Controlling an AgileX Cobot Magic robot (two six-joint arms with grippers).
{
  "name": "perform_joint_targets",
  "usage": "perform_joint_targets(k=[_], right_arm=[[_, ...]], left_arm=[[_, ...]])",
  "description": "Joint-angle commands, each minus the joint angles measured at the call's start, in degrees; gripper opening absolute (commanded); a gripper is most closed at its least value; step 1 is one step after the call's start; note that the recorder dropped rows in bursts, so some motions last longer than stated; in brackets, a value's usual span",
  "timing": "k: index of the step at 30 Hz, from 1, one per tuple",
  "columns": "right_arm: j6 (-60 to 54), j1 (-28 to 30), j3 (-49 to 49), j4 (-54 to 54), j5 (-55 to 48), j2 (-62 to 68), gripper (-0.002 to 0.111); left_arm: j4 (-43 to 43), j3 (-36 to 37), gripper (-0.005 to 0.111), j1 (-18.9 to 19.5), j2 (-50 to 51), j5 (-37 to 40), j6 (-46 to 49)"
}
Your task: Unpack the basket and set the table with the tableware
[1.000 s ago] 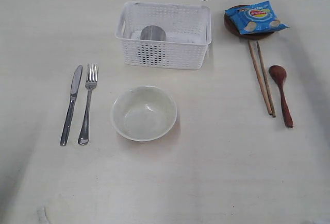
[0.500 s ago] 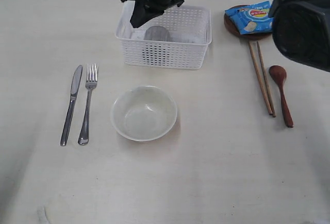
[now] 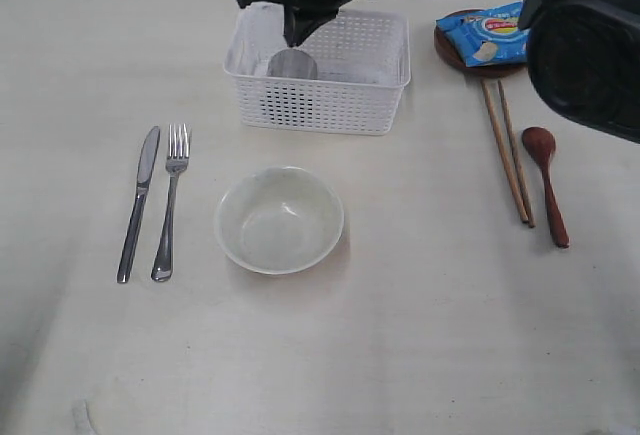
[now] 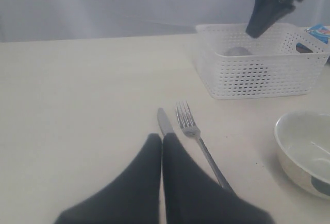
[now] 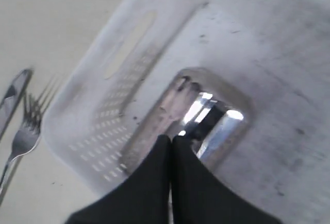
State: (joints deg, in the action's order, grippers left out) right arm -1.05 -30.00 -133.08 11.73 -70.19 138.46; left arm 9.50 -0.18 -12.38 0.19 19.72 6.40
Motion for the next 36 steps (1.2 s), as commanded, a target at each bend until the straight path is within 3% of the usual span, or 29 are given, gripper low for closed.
perform_joint_targets(k=[1,10,24,30,36], right_arm=[[7.66,-0.47,-0.17,-9.01,0.23,-4.75,0.000],[7.30,-2.47,0.19,-5.55,0.23,-6.23,0.000],[5.23,-2.87,10.24,-3.01,0.23,-6.23,0.000],[-1.89,-2.87,10.91,0.71,0.23,-6.23,0.000],[9.04,-2.99,10.54,0.60,1.60,-6.23,0.000]], left_arm=[[-0.17,0.18,0.000,-0.33,-0.19,-0.10,-0.05],[-0.17,0.18,0.000,-0.33,-0.19,-0.10,-0.05],[-0.17,0.18,0.000,-0.33,-0.19,-0.10,-0.05],[-0.17,0.18,0.000,-0.33,-0.19,-0.10,-0.17],[-0.17,0.18,0.000,-0.33,-0.19,-0.10,-0.26]])
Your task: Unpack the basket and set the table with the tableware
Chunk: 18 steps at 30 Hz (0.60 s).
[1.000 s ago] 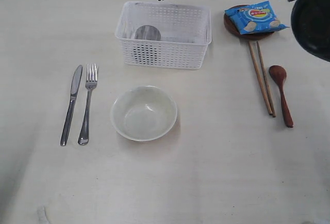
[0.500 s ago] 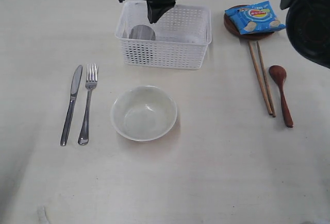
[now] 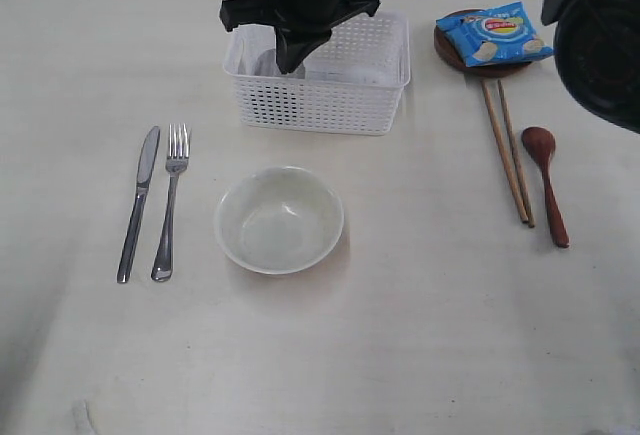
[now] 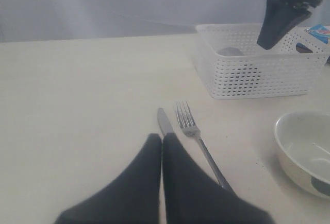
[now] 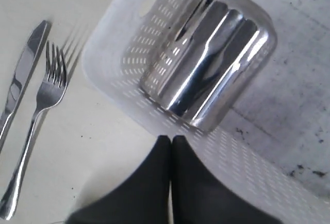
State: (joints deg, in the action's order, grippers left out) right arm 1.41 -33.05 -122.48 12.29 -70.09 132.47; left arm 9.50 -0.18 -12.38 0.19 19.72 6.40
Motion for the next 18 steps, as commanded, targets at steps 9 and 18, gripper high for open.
perform_joint_targets(k=[9,18], right_arm=[[21.07,-7.88,-2.19,-28.32,4.48,-0.24,0.000],[24.41,-9.09,-4.49,-21.11,5.56,-0.24,0.010]], left_arm=[[-0.17,0.18,0.000,-0.33,-0.19,-0.10,-0.26],[-0.17,0.18,0.000,-0.33,-0.19,-0.10,-0.26]])
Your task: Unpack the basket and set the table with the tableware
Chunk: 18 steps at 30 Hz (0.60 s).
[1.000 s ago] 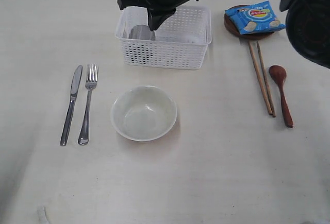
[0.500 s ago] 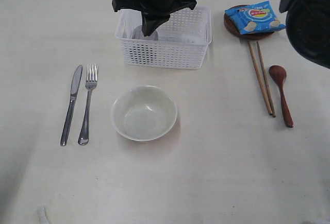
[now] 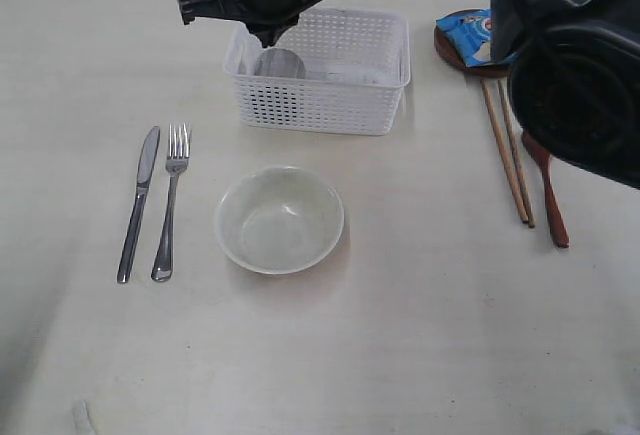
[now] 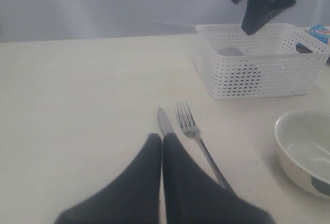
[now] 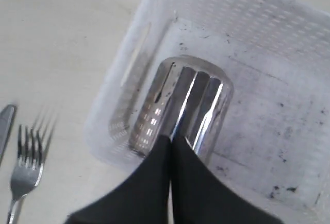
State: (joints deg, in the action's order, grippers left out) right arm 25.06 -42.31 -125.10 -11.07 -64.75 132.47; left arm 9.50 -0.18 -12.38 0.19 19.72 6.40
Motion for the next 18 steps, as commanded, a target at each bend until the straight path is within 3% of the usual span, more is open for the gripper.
perform_joint_targets(k=[1,11,14,18], right_arm=[[1.13,0.18,-2.29,2.13,0.45,-0.24,0.015],[4.96,2.25,-3.05,1.49,3.73,3.31,0.061],[6.22,2.92,-3.05,1.35,6.90,5.28,0.068],[10.06,6.33,-3.05,2.54,6.50,7.24,0.068]], left_arm=[[-0.17,0.18,0.000,-0.33,-0.19,-0.10,-0.26],[-0.17,0.18,0.000,-0.33,-0.19,-0.10,-0.26],[-0.01,0.18,0.000,-0.33,-0.19,-0.10,-0.24],[-0.01,0.18,0.000,-0.33,-0.19,-0.10,-0.24]])
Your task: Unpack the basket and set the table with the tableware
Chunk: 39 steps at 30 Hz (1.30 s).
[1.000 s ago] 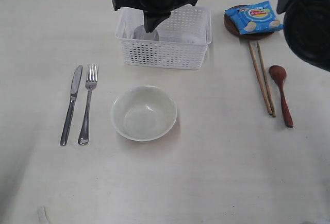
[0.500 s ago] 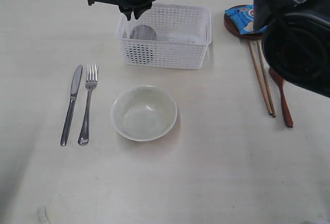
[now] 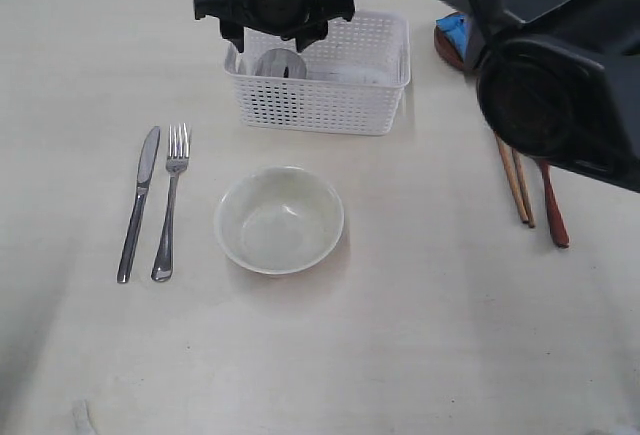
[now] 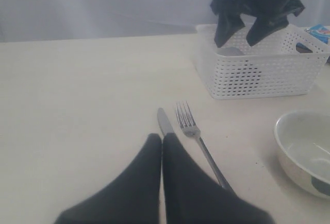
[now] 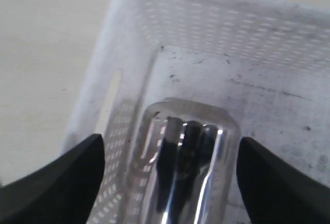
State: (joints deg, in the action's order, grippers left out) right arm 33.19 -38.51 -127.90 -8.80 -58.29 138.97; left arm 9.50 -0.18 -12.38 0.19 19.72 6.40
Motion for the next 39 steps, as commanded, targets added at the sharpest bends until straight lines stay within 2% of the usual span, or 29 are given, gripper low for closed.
perform_joint_targets(k=[1,9,22,27,32,37,39], right_arm=[[1.93,3.00,-0.24,0.79,0.04,1.05,0.068],[-0.25,4.24,-0.24,13.51,2.89,1.82,0.068],[-0.49,4.13,-0.24,13.07,2.51,6.69,0.066],[-1.21,4.35,-0.24,12.62,2.26,7.16,0.041],[-4.32,4.37,-0.24,12.39,1.35,7.16,0.026],[-6.64,4.37,-0.34,7.40,-2.57,6.33,0.002],[-6.64,4.37,-1.13,4.17,-4.44,5.77,0.000]], left_arm=[[-0.01,0.18,0.000,-0.33,-0.19,-0.10,-0.24],[-0.01,0.18,0.000,-0.33,-0.19,-0.10,-0.24],[-0.01,0.18,0.000,-0.33,-0.19,-0.10,-0.24],[-0.01,0.18,0.000,-0.33,-0.19,-0.10,-0.24],[-0.01,0.18,0.000,-0.33,-0.19,-0.10,-0.15],[-0.01,0.18,0.000,-0.33,-0.19,-0.10,-0.15],[-0.01,0.18,0.000,-0.33,-0.19,-0.10,-0.15]])
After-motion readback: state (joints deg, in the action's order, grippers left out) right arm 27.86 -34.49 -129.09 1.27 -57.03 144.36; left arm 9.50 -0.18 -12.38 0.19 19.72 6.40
